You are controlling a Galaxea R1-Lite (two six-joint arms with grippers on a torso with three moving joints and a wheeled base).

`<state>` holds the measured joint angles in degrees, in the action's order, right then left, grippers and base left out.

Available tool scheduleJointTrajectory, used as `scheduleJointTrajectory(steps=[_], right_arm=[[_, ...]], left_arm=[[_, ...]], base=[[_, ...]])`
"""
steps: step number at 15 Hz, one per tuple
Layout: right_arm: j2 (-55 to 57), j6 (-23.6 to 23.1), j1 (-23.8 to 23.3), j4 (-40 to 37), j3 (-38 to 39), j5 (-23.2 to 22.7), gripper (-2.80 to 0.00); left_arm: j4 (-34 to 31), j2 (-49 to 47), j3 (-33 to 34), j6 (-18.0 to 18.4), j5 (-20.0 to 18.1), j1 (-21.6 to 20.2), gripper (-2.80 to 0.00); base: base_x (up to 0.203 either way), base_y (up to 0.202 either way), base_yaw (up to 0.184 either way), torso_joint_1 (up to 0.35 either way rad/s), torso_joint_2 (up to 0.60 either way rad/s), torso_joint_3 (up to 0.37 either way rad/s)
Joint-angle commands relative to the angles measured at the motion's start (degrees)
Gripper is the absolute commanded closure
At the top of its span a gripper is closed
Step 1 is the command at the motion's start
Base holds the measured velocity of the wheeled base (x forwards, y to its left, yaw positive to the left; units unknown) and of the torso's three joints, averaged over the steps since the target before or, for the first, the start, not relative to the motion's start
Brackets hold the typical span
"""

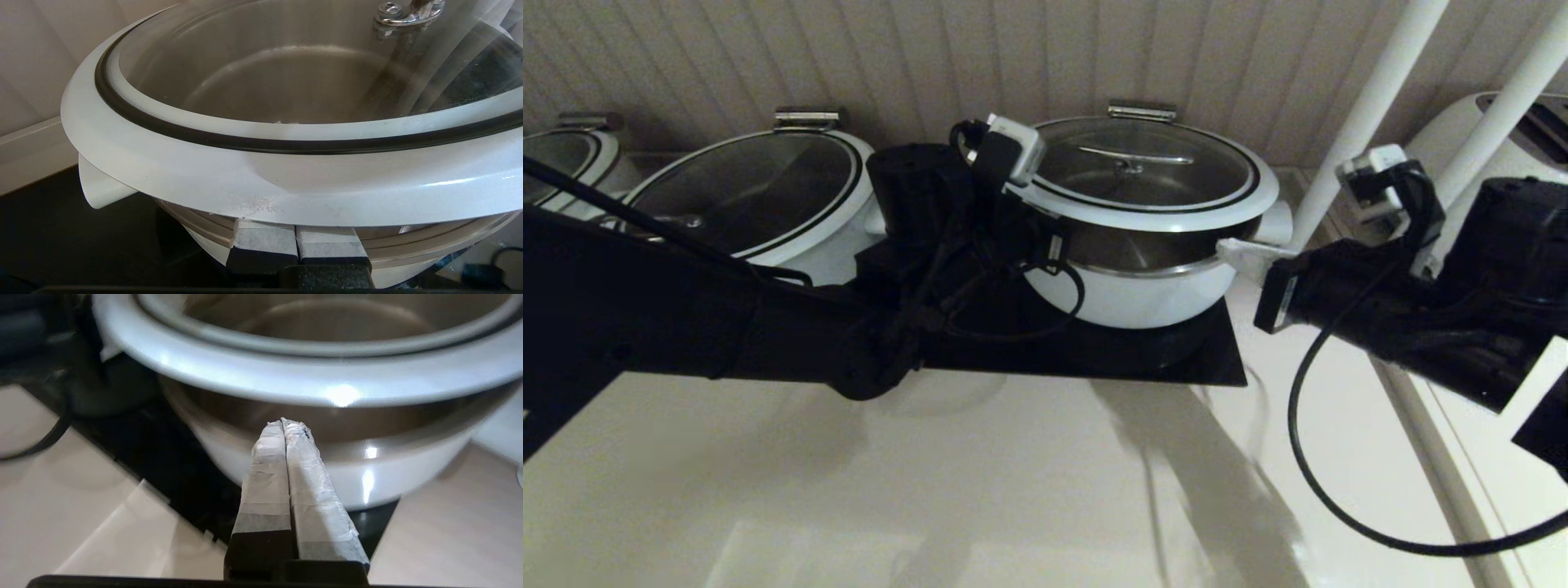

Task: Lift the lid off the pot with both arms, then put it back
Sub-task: Open the pot lid completely

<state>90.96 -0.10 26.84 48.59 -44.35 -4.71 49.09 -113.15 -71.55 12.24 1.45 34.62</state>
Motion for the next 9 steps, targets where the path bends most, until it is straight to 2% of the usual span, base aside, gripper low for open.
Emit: scheduleJointTrajectory(steps=[1,3,9], right_arm=[[4.5,0.0,-0.2,1.6,-3.6,0.0,0.00],[6.2,-0.1,-0.3,3.9,-4.2,0.1,0.00],[9.2,0.0,-0.8,4.2,-6.7,0.0,0.00]], left_arm=[[0.3,0.0,0.0,0.1,0.0,0.0,0.00],[0.3,-0.1,0.0,0.1,0.0,0.0,0.00],[0.3,-0.2,0.0,0.1,0.0,0.0,0.00]], base=[[0.000,0.000,0.000,0.000,0.00,0.000],[0.000,0.000,0.000,0.000,0.00,0.000],[0.000,0.000,0.000,0.000,0.00,0.000]])
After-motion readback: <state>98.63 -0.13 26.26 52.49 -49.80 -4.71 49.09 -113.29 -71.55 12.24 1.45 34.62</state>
